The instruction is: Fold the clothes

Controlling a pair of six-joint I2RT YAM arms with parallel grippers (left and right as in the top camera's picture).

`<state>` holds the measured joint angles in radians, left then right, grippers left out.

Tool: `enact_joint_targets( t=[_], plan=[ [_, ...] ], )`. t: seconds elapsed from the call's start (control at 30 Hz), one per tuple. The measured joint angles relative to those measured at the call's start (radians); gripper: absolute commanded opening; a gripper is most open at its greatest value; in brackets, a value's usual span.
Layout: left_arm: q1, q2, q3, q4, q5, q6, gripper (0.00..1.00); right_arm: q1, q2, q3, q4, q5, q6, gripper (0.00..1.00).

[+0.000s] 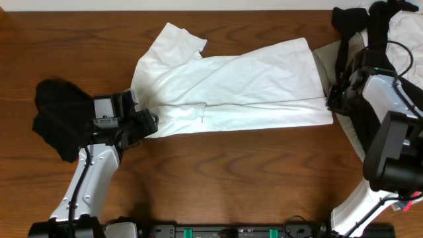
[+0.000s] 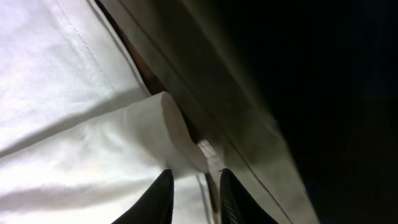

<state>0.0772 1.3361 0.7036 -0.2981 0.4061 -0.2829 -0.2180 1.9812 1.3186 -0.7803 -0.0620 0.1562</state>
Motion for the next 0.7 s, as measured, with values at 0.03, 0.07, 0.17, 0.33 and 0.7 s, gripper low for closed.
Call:
enact_joint_targets(
  t=[0.03,0.07,0.17,0.33,0.7],
  plan=[
    [0.0,0.0,0.0,-0.003,-0.003,0.0,0.41,0.0,0.007,0.0,0.003,-0.003,0.0,0.24],
    [0.0,0.0,0.0,-0.004,-0.004,0.0,0.41,0.0,0.01,0.0,0.006,-0.006,0.0,0.24],
    [0.0,0.0,0.0,-0.005,-0.011,0.0,0.41,0.0,0.012,0.0,0.012,-0.013,-0.001,0.16],
    [0.0,0.0,0.0,-0.006,-0.017,0.0,0.41,0.0,0.012,0.0,0.023,-0.017,-0.003,0.01],
    [0.0,0.0,0.0,-0.006,-0.021,0.0,0.41,0.0,0.012,0.0,0.066,-0.048,-0.005,0.01]
  ],
)
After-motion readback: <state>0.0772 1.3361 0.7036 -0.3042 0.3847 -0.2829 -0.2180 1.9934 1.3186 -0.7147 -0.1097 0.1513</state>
